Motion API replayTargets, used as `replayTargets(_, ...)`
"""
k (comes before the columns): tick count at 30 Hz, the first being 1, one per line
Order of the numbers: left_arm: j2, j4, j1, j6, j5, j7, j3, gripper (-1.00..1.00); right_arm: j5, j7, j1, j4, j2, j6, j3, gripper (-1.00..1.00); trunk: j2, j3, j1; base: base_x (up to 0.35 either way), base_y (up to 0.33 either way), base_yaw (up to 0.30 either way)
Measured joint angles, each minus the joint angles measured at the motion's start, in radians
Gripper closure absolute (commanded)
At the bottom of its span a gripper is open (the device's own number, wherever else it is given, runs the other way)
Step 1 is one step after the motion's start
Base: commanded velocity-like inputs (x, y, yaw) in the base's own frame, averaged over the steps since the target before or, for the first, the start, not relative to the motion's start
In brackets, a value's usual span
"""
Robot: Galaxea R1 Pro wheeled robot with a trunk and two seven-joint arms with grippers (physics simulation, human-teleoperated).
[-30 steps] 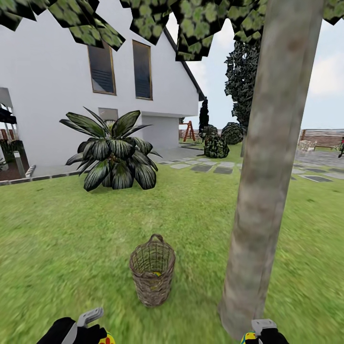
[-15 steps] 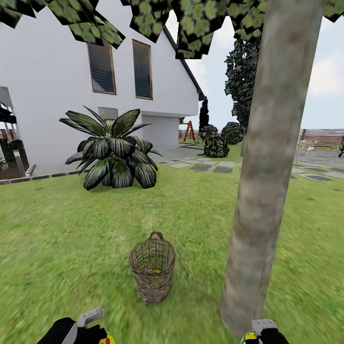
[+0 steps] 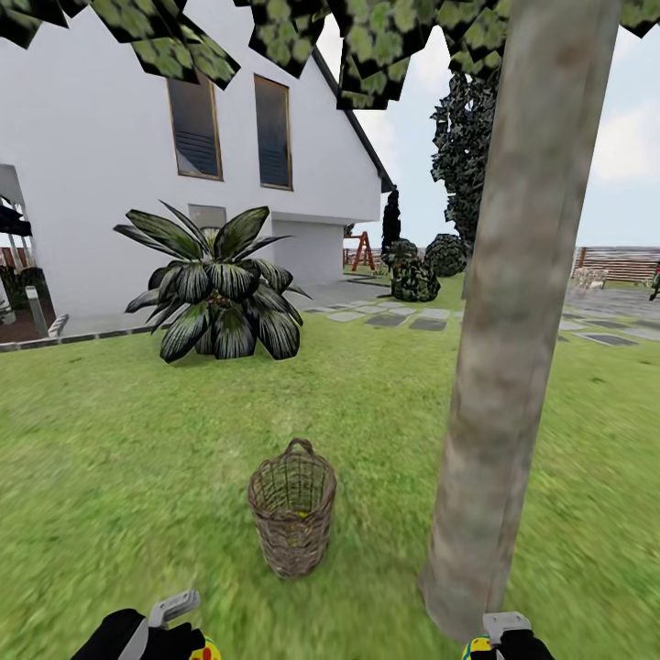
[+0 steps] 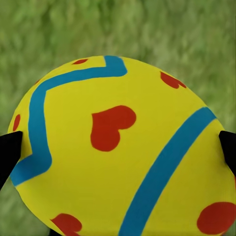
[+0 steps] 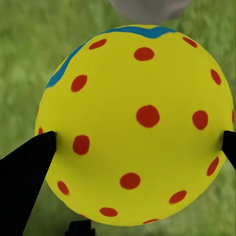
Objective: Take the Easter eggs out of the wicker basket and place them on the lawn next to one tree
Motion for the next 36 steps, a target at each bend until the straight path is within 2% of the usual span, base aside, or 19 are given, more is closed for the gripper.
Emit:
replayTargets(9, 0.000, 0.003, -0.001, -0.025, 0.000, 0.005, 0.000, 1.00, 0.000, 0.000, 0.000, 0.000, 0.000, 0.000, -0.001, 1.00, -0.063, -0.028, 0.035, 0.000, 0.000, 0.000)
replayTargets(36, 0.000, 0.005, 0.000, -0.026, 0.000, 0.006, 0.001, 1.00, 0.004, -0.003, 0.000, 0.001, 0.002, -0.001, 0.004, 1.00, -0.252, -0.113, 0.138, 0.000, 0.000, 0.000)
